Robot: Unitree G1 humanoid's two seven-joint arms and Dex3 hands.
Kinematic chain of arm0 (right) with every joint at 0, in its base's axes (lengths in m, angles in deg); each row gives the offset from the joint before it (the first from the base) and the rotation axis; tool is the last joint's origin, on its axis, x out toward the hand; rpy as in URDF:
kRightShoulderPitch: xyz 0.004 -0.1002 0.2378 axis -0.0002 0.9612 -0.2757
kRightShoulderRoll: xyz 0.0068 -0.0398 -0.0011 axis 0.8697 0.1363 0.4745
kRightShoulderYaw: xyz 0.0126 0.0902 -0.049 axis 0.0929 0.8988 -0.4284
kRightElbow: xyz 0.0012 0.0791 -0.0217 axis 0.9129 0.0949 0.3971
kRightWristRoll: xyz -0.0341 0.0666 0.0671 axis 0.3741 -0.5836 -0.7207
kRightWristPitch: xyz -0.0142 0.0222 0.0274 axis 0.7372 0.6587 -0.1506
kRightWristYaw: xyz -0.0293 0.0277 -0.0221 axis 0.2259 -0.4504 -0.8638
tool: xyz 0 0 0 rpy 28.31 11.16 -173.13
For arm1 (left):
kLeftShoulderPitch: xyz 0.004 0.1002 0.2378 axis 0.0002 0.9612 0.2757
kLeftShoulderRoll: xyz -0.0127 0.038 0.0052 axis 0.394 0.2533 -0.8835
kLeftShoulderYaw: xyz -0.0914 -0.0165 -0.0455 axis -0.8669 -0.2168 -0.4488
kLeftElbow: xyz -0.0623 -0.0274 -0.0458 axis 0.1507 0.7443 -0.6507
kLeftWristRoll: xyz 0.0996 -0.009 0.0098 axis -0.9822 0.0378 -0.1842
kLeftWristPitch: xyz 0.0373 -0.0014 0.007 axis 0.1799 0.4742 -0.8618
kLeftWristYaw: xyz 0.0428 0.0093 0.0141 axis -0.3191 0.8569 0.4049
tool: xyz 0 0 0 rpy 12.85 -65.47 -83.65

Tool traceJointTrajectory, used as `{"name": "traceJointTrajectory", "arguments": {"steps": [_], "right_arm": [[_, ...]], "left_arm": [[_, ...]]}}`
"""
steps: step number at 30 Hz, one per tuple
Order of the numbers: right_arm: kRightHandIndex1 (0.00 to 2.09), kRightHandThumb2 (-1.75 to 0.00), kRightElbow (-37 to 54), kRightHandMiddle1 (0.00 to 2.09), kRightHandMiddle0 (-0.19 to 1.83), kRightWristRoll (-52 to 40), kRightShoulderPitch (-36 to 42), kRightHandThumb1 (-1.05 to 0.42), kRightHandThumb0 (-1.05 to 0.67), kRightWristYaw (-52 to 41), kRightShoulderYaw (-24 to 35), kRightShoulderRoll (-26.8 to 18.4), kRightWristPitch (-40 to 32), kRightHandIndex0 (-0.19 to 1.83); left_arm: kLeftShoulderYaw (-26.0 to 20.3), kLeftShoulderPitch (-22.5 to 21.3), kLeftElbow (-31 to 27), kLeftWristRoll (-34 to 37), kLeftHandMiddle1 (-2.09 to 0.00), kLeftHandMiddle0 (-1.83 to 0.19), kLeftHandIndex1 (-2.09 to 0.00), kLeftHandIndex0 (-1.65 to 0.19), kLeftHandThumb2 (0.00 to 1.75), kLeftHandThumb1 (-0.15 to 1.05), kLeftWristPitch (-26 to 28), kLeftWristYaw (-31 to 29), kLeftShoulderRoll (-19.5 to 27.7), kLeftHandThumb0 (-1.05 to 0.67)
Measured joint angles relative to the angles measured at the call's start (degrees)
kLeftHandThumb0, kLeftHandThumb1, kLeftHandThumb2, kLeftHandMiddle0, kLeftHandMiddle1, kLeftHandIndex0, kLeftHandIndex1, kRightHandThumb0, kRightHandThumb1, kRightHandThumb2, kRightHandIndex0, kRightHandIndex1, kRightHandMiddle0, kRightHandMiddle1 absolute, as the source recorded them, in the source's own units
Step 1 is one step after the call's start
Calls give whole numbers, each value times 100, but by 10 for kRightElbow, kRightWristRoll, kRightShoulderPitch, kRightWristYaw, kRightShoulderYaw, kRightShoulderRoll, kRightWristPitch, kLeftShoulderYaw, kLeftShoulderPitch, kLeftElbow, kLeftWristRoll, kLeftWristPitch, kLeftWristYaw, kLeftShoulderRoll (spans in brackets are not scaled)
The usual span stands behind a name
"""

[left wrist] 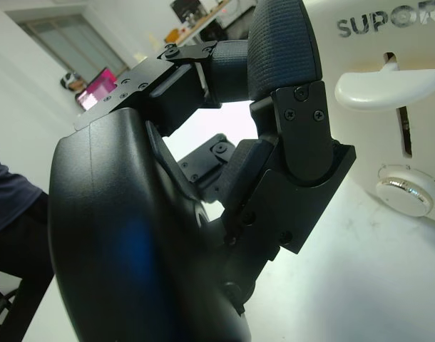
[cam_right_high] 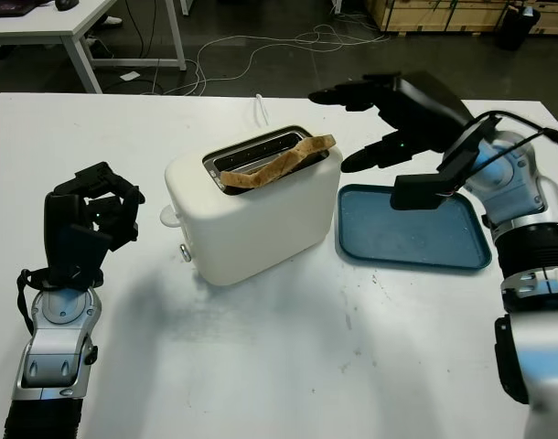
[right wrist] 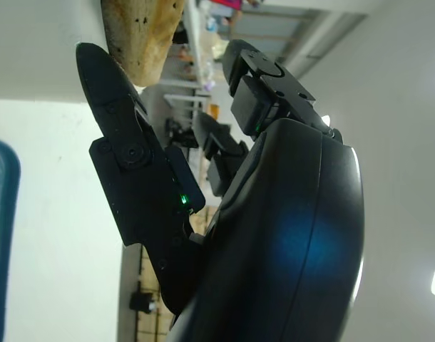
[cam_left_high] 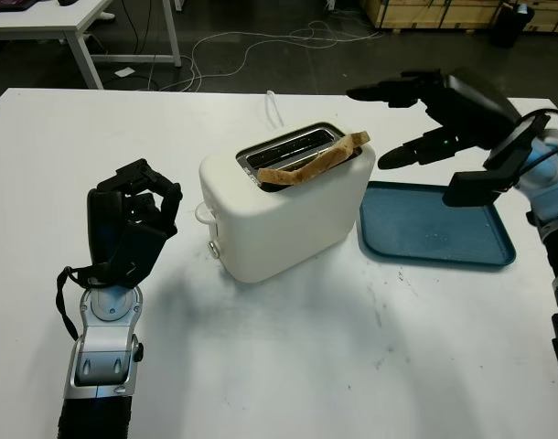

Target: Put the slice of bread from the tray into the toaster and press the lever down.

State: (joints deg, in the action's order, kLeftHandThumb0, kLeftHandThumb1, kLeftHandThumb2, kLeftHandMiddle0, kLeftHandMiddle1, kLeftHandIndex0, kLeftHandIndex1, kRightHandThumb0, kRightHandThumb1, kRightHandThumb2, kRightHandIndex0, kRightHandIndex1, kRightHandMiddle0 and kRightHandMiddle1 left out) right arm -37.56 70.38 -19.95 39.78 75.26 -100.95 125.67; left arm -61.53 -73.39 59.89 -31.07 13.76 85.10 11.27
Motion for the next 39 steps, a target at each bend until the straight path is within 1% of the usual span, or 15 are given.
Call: {"name": "traceJointTrajectory", "arguments": {"steps": [4,8,12,18,25,29,30,31,32,33,34,35,36,37,39], "right_arm": [[42,0,-32,12,77,9,-3,-77,-49,32,-3,9,16,77],[44,0,-56,12,82,14,-13,-76,-46,53,-7,15,29,81],[46,0,-66,13,86,25,-20,-75,-48,71,-10,21,40,86],[49,0,-72,13,89,26,-25,-74,-48,72,-14,31,55,88],[54,0,-72,14,95,24,-31,-69,-43,60,-21,42,65,93],[63,-2,-72,20,109,14,-35,-76,-35,41,-22,49,69,109],[81,-2,-72,23,118,13,-35,-82,-38,40,-24,49,70,114],[97,-2,-70,25,123,23,-35,-86,-42,51,-27,49,70,115],[117,-6,-65,34,128,39,-36,-89,-47,70,-31,48,71,116],[150,-16,-60,87,117,58,-37,-91,-52,90,-34,48,71,115],[162,-22,-54,124,107,76,-37,-91,-54,110,-37,46,71,116],[168,-27,-46,144,101,94,-37,-92,-55,128,-42,44,70,118],[172,-33,-38,162,95,111,-37,-92,-55,143,-47,42,68,118],[173,-35,-31,168,93,127,-37,-92,-54,157,-52,39,61,117],[174,-36,-16,173,89,157,-37,-92,-50,179,-57,36,46,117]], "left_arm": [[0,0,0,0,-150,-132,-149,-107,82,64,0,0,0,-79],[0,0,0,0,-150,-132,-150,-107,82,64,0,0,0,-79],[0,0,0,0,-150,-133,-150,-108,83,64,0,0,0,-80],[1,0,0,0,-150,-133,-149,-108,84,63,0,0,0,-80],[1,0,1,0,-150,-133,-149,-108,84,64,0,0,0,-80],[0,0,1,0,-151,-133,-151,-108,84,64,0,0,0,-80],[0,0,1,0,-151,-132,-151,-108,84,63,0,0,0,-80],[0,0,1,0,-151,-132,-151,-108,83,63,0,0,0,-80],[0,0,1,0,-151,-132,-151,-107,84,64,0,0,0,-80],[0,0,1,0,-151,-132,-151,-107,83,64,-1,0,0,-80],[0,0,1,0,-151,-132,-151,-107,83,64,-1,0,0,-80],[0,0,1,0,-150,-132,-151,-107,83,64,-1,0,0,-80],[0,0,1,0,-150,-132,-150,-107,83,64,-1,0,0,-80],[0,0,2,0,-150,-132,-150,-107,83,64,-1,0,0,-80],[0,0,1,0,-150,-132,-150,-107,83,64,-1,0,0,-80]]}}
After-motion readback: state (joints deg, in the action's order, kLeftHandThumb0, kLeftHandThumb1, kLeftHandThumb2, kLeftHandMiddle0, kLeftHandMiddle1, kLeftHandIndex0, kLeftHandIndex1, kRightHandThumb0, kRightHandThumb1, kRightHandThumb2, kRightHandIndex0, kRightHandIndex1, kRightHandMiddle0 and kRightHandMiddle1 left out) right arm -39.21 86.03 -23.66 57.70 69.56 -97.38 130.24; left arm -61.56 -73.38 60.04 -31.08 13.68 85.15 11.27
